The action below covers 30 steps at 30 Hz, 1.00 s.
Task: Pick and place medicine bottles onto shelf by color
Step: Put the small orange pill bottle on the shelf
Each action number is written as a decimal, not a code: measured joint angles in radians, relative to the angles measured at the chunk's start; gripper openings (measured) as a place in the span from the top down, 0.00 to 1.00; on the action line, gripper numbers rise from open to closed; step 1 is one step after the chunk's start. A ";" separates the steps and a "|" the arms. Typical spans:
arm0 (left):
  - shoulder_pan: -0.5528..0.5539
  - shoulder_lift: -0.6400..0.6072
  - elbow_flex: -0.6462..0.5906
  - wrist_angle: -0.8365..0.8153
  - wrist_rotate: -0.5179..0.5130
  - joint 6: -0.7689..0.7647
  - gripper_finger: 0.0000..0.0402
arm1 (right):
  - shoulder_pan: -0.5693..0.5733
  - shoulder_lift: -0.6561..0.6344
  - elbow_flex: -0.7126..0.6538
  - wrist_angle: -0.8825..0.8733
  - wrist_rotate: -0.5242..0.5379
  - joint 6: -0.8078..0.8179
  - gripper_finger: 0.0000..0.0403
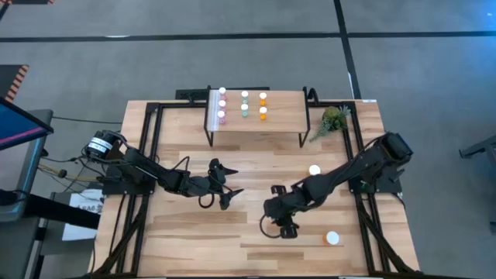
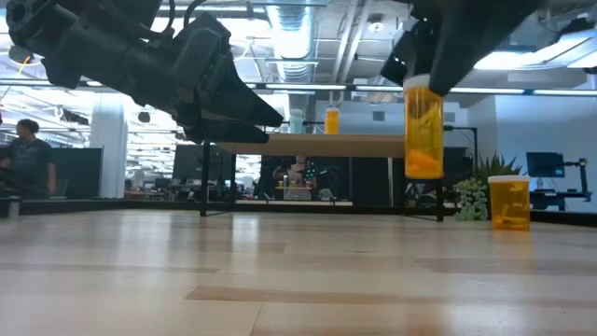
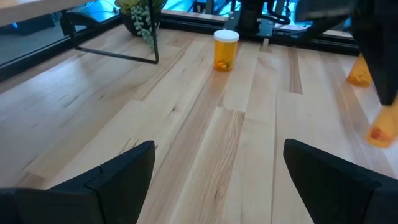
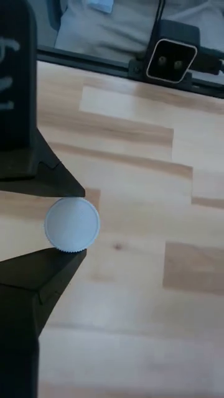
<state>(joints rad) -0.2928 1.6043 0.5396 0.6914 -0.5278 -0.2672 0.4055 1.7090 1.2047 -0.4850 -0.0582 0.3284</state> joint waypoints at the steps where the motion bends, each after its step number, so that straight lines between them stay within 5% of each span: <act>1: 0.000 0.000 0.000 0.000 0.000 0.000 0.14 | -0.010 -0.013 0.000 -0.013 0.000 -0.010 0.64; 30: 0.000 0.000 0.000 -0.003 0.003 0.000 0.14 | -0.484 -0.290 0.000 -0.146 -0.023 -0.336 0.62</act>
<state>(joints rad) -0.2928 1.6043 0.5396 0.6880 -0.5250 -0.2668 -0.0783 1.4190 1.2049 -0.6305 -0.0813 -0.0078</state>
